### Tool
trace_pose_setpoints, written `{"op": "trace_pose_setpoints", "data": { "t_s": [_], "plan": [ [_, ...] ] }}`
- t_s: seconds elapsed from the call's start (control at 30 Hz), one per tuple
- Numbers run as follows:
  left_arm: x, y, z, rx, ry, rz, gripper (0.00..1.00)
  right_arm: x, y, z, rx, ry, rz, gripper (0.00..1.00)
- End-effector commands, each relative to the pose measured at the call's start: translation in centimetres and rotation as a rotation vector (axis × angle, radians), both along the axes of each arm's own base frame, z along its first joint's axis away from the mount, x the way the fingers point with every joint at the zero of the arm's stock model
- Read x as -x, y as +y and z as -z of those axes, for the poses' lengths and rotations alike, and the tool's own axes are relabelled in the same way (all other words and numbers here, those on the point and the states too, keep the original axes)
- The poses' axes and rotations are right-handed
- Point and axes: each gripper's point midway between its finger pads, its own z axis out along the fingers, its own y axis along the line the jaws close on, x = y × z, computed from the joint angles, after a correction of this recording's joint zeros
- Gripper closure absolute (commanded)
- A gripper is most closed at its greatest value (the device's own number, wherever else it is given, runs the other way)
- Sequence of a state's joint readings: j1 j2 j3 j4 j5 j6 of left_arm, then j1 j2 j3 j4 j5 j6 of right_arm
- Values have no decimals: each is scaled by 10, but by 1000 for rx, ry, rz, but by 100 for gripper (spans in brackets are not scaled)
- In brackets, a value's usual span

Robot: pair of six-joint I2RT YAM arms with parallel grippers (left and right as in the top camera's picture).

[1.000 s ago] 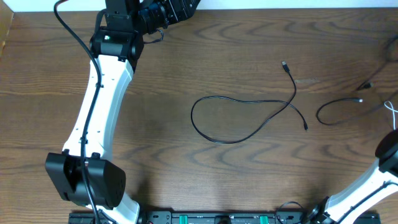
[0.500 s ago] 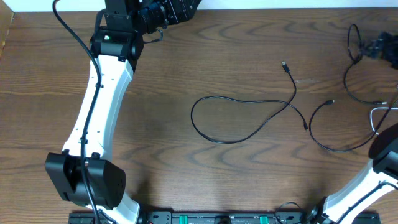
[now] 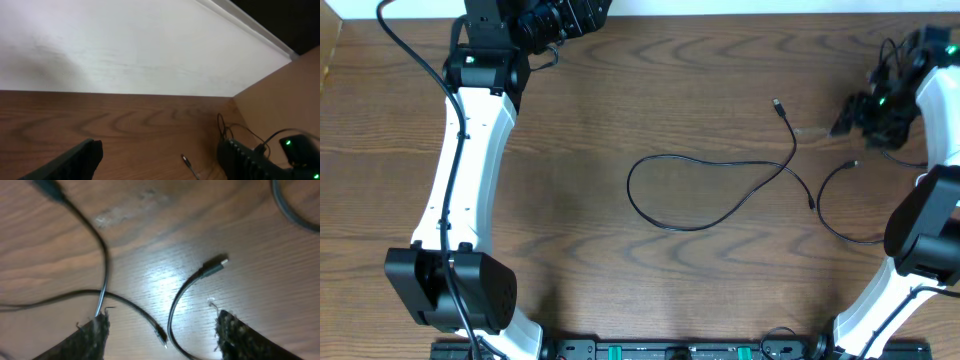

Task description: Untangle cables

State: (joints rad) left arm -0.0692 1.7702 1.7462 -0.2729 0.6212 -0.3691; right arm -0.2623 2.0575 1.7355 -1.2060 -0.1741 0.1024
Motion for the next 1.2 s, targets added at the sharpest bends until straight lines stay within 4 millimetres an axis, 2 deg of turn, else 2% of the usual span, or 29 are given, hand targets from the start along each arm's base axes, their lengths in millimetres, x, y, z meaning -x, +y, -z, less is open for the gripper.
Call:
{"op": "trace_pose_setpoints", "data": {
  "t_s": [0.0, 0.13, 0.27, 0.43, 0.53, 0.63, 0.73, 0.8, 0.83, 0.9, 1.0, 1.1, 1.17],
  "plan": [
    [-3, 5, -3, -21, -16, -26, 22, 10, -1, 25, 14, 43, 119, 44],
    [-1, 5, 1, -23, 2, -26, 22, 21, -12, 50, 133, 85, 207, 56],
    [0, 5, 3, -23, 9, -26, 22, 31, -12, 67, 216, 112, 239, 61],
    [0, 5, 4, -24, 17, -26, 22, 38, -10, 86, 222, 110, 261, 70],
    [1, 5, 6, -24, 24, -26, 22, 38, -10, 97, 224, 91, 277, 81],
    [1, 5, 6, -24, 24, -26, 22, 36, -17, 101, 261, 67, 309, 99],
    [1, 5, 6, -24, 24, -26, 22, 21, -28, 96, 277, 6, 331, 99],
    [1, 5, 6, -24, 24, -26, 22, -2, -36, 84, 252, -80, 357, 99],
    [1, 5, 6, -24, 24, -26, 22, -29, -44, 66, 210, -175, 350, 99],
    [1, 5, 6, -24, 24, -26, 22, -58, -53, 39, 164, -283, 347, 99],
    [1, 5, 6, -24, 24, -25, 22, -109, -93, -40, 146, -522, 391, 99],
    [1, 5, 6, -24, 24, -26, 22, -130, -135, -97, 202, -695, 447, 99],
    [1, 5, 6, -24, 24, -26, 22, -132, -166, -113, 247, -766, 506, 99]
  ]
}}
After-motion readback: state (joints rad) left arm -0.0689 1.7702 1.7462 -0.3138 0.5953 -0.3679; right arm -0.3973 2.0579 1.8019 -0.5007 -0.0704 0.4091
